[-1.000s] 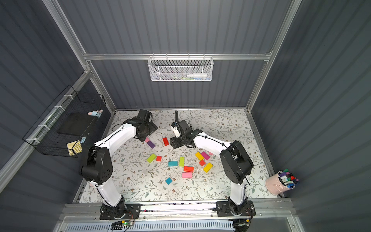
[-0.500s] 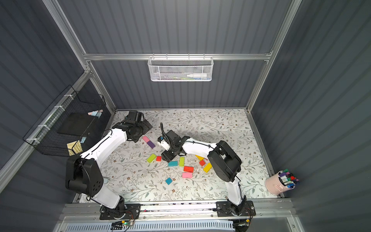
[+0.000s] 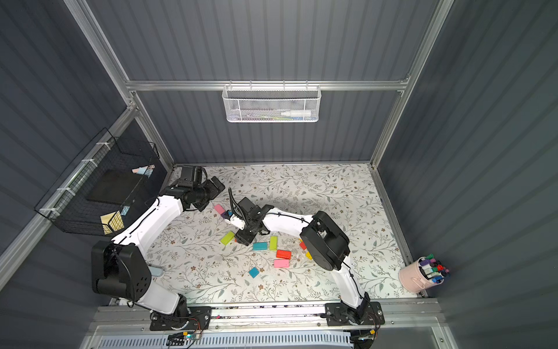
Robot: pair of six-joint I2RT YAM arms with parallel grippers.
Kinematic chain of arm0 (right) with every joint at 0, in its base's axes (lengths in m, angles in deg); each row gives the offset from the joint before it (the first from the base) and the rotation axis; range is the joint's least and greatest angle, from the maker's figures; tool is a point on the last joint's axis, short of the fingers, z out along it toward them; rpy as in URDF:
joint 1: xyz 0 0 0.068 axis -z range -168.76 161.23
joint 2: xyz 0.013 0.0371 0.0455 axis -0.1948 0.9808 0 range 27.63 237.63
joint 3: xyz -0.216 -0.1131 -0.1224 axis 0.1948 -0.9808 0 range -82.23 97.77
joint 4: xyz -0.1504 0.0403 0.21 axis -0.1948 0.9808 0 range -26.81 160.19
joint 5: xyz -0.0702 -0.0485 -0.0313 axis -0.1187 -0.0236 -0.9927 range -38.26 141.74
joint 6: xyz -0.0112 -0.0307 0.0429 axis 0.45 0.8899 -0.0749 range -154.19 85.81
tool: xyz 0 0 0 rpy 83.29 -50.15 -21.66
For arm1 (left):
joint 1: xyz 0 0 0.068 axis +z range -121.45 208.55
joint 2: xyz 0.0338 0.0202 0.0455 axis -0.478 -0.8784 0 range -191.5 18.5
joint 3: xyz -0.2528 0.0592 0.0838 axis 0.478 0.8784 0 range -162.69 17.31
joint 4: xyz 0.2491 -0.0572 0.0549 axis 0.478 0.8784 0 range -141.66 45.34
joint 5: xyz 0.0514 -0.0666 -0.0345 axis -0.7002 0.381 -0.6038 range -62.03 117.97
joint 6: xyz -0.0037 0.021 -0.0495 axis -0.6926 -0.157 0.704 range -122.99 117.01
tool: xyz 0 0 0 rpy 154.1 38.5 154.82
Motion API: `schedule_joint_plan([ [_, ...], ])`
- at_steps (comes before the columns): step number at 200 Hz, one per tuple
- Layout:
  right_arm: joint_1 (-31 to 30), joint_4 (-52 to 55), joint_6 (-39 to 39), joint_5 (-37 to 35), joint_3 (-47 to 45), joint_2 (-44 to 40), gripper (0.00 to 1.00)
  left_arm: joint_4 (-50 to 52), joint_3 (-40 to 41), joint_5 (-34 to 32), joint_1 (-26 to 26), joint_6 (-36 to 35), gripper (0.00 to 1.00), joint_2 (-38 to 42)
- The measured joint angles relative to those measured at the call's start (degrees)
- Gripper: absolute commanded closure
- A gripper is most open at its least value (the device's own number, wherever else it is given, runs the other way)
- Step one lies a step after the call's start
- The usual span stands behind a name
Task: Assemble the letter v with building blocks
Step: Assemble the building block at the center of the board.
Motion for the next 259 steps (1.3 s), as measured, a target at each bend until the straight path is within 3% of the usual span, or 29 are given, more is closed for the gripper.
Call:
schedule_joint_plan([
  [127,-1.75,3.93,3.32,-1.2,5.7,6.1,0.47,-1.97,2.29,2.36,0.98,0.0,0.01,-0.55],
  [165,-1.77,3.34,3.63,-2.08,6.88,7.19,0.56,-2.8,3.26,2.36,1.36,0.0,0.01,-0.55],
  [195,-1.77,2.73,4.31,-3.37,7.06,7.43,0.73,-2.99,4.15,2.36,1.46,0.0,0.0,-0.57],
  [218,-1.84,2.47,4.57,-4.76,7.04,7.43,0.8,-3.5,4.63,2.38,1.55,0.0,0.0,-0.57],
  [259,-1.73,1.2,4.46,-7.56,5.46,6.34,0.79,-4.5,4.94,2.82,1.55,-0.26,0.01,-0.96],
])
